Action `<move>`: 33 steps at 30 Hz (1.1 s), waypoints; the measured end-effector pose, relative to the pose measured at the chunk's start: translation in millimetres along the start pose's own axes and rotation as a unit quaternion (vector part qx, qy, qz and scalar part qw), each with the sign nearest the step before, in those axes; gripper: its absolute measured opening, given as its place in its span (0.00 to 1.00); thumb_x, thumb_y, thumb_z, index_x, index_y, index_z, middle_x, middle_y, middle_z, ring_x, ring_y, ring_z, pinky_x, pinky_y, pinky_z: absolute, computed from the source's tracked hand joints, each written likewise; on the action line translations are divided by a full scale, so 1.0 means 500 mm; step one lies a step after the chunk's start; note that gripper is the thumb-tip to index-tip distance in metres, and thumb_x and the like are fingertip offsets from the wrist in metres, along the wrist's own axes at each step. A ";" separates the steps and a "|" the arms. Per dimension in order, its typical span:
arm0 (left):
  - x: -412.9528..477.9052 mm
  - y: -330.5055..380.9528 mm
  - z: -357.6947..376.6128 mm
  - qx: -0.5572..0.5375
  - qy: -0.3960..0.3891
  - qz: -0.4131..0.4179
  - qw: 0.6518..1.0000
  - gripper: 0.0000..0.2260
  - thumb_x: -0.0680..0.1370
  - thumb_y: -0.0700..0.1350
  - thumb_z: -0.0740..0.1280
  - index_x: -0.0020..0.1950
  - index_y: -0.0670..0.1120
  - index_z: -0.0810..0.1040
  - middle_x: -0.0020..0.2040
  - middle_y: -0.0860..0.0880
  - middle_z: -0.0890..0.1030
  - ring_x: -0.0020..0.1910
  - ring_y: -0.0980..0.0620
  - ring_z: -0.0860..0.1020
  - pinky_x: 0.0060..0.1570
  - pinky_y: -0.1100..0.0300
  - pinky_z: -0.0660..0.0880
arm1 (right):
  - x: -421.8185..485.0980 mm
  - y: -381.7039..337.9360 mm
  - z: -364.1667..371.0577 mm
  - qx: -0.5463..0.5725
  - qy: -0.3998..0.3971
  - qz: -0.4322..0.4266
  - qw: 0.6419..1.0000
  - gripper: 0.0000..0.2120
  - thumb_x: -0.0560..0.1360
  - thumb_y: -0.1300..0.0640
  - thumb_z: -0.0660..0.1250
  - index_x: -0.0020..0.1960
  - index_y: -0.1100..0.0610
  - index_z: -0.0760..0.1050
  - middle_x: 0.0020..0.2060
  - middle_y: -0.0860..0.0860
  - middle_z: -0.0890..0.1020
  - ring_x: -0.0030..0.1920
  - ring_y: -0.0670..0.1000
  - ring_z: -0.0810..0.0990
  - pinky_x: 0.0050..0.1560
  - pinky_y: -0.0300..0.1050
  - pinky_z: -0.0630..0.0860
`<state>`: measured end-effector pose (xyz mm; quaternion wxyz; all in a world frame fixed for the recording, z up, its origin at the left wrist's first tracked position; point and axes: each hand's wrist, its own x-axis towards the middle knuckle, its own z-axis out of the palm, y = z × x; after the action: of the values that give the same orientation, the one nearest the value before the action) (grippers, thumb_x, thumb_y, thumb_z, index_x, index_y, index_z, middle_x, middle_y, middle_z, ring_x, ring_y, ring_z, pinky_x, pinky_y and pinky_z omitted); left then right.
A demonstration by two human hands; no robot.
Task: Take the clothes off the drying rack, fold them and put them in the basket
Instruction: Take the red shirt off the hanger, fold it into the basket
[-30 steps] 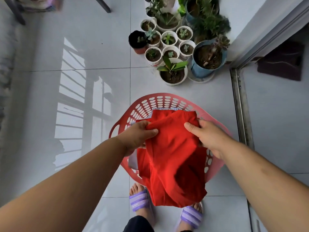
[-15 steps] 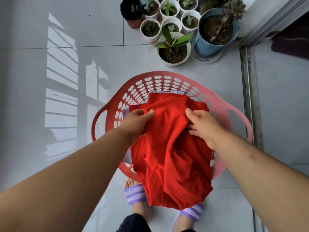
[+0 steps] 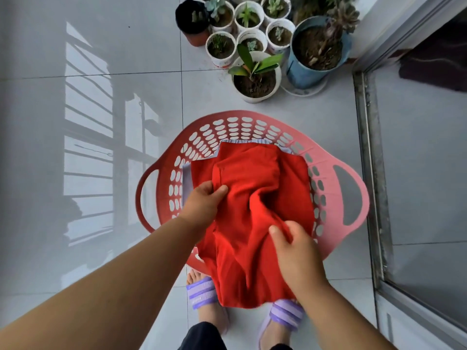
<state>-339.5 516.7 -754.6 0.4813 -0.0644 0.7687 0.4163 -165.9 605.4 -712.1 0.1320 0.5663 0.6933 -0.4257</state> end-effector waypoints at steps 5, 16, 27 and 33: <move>0.009 0.005 -0.012 -0.010 -0.013 -0.026 1.000 0.14 0.80 0.50 0.65 0.62 0.44 0.75 0.44 0.43 0.78 0.39 0.47 0.77 0.43 0.49 0.80 | 0.005 0.047 -0.004 0.120 0.043 0.137 0.982 0.18 0.81 0.49 0.59 0.58 0.62 0.77 0.55 0.63 0.81 0.56 0.62 0.78 0.56 0.52 0.73; -0.081 -0.052 0.009 -0.077 -0.021 -0.056 0.995 0.04 0.78 0.44 0.69 0.50 0.47 0.76 0.47 0.43 0.78 0.43 0.45 0.78 0.39 0.51 0.80 | -0.050 0.098 -0.036 0.252 -0.155 0.136 0.946 0.20 0.69 0.40 0.71 0.55 0.51 0.82 0.48 0.45 0.86 0.50 0.45 0.84 0.55 0.46 0.78; -0.144 -0.117 -0.014 0.246 0.034 -0.026 0.968 0.15 0.75 0.59 0.67 0.54 0.50 0.75 0.48 0.51 0.81 0.46 0.50 0.81 0.50 0.50 0.79 | -0.067 0.131 -0.028 0.038 -0.028 0.104 0.994 0.16 0.74 0.49 0.71 0.57 0.53 0.71 0.53 0.50 0.76 0.50 0.50 0.74 0.48 0.43 0.69; -0.216 -0.170 -0.011 0.211 -0.052 -0.065 0.974 0.11 0.76 0.49 0.70 0.56 0.49 0.76 0.53 0.50 0.81 0.44 0.51 0.81 0.46 0.55 0.80 | -0.081 0.138 -0.039 0.087 -0.020 0.109 0.990 0.14 0.73 0.49 0.72 0.54 0.53 0.73 0.49 0.49 0.80 0.49 0.51 0.79 0.46 0.44 0.72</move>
<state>-243.9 425.6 -716.9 0.5494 0.0102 0.8073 0.2152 -84.8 592.1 -703.8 0.1416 0.6391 0.5852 -0.4785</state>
